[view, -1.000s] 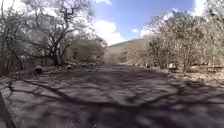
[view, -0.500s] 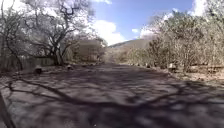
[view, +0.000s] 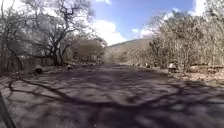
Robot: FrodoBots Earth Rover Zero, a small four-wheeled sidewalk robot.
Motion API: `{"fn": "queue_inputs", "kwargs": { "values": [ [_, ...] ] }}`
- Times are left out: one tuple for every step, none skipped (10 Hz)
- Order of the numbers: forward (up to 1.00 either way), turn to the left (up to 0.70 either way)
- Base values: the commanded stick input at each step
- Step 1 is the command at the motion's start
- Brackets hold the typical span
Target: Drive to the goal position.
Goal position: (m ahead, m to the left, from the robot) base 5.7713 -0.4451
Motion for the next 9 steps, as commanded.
{"fn": "queue_inputs", "kwargs": {
  "values": [
    [0.7, 0.0],
    [0.7, 0.0],
    [0.7, 0.0],
    [0.7, 0.0],
    [0.7, 0.0],
    [0.7, 0.0],
    [0.7, 0.0],
    [0.7, 0.0],
    [0.7, 0.0]
  ]
}}
